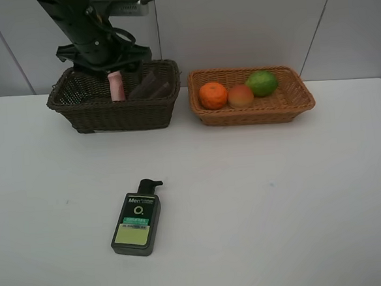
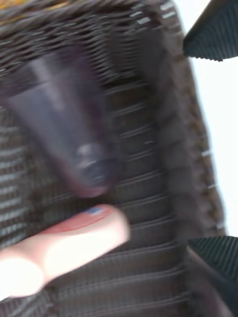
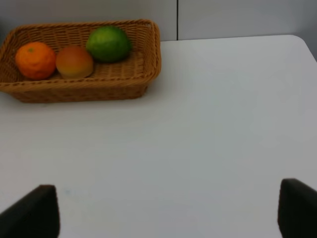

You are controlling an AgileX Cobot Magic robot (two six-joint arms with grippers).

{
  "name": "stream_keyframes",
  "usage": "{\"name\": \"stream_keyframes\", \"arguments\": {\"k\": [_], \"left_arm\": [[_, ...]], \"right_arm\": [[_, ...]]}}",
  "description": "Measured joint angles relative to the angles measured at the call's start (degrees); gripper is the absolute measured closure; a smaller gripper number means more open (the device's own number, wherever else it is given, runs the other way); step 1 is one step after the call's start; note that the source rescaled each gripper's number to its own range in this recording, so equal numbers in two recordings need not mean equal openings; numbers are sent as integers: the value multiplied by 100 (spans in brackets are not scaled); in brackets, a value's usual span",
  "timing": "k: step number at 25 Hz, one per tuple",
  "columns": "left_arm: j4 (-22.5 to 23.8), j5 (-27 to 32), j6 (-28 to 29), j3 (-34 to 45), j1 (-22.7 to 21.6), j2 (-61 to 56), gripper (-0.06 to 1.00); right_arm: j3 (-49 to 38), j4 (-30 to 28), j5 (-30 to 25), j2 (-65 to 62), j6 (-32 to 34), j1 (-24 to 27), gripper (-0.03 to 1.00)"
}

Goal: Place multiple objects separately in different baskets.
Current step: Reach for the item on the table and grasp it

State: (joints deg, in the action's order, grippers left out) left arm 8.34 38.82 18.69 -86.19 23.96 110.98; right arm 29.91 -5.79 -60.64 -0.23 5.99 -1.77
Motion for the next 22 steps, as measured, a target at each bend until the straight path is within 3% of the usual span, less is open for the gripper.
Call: {"name": "stream_keyframes", "arguments": {"k": [5, 8, 16, 19, 22], "left_arm": [[-127, -237, -38, 1270, 165, -675, 2], [-168, -205, -396, 1862, 318, -949, 2], [-247, 581, -1116, 2159, 658, -1166, 2], [-247, 790, -2170, 2159, 811, -1166, 2], [-224, 842, -4138, 2159, 992, -1166, 2]], "right_arm": [[0, 0, 0, 0, 0, 0, 11], [0, 0, 0, 0, 0, 0, 11], [0, 0, 0, 0, 0, 0, 11], [0, 0, 0, 0, 0, 0, 11], [0, 0, 0, 0, 0, 0, 11]]}}
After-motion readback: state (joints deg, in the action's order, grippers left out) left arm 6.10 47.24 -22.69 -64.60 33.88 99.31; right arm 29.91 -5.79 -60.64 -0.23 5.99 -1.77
